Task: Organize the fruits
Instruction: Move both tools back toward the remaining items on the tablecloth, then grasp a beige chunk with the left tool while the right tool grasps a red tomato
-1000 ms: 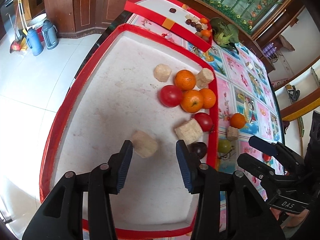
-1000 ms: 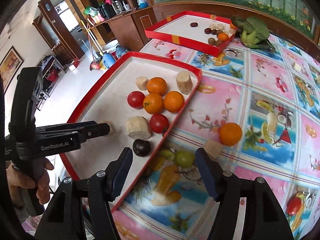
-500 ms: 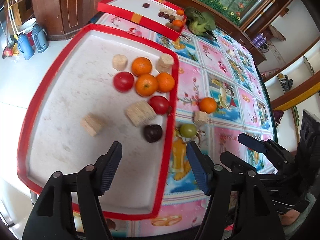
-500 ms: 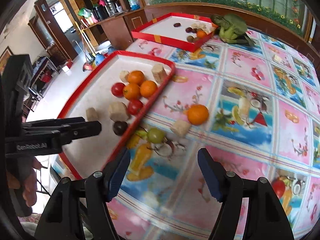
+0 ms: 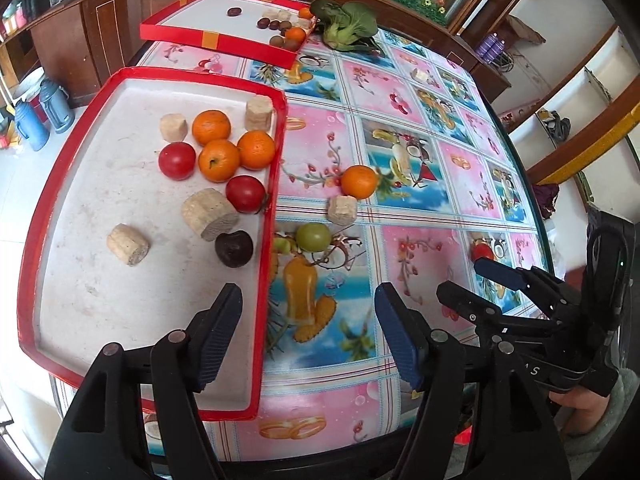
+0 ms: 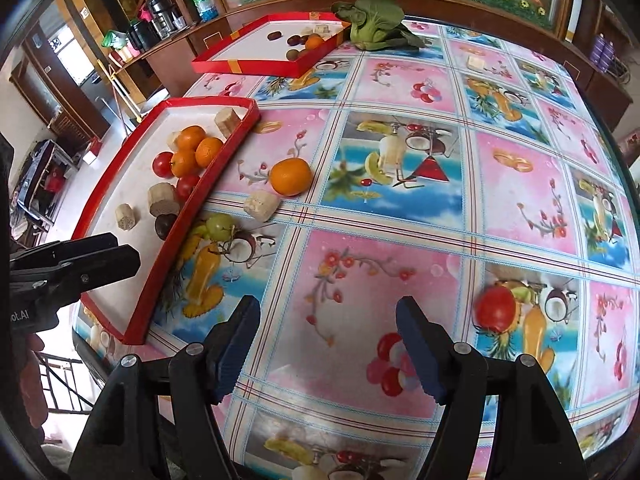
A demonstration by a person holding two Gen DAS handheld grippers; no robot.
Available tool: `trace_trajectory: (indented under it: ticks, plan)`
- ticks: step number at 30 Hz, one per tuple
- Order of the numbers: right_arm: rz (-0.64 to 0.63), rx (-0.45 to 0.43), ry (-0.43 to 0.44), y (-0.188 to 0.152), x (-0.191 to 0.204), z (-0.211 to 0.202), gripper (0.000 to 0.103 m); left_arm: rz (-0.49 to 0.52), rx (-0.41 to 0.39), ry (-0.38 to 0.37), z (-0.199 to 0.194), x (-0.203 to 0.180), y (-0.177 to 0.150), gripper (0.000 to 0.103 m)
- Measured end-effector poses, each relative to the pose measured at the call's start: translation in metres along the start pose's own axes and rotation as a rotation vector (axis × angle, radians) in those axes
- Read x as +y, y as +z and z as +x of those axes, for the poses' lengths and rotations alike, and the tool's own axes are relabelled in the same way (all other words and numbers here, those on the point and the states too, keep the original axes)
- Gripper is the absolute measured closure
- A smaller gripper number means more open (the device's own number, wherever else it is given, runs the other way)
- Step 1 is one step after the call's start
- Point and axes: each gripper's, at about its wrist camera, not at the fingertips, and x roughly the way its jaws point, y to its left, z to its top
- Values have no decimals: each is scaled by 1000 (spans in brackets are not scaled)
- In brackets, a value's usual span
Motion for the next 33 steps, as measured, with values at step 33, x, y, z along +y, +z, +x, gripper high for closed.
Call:
trace_trajectory:
  ticks: [33]
  plan:
    - [66, -41, -36, -11, -47, -22, 30, 84, 24, -14, 19, -53, 3, 35]
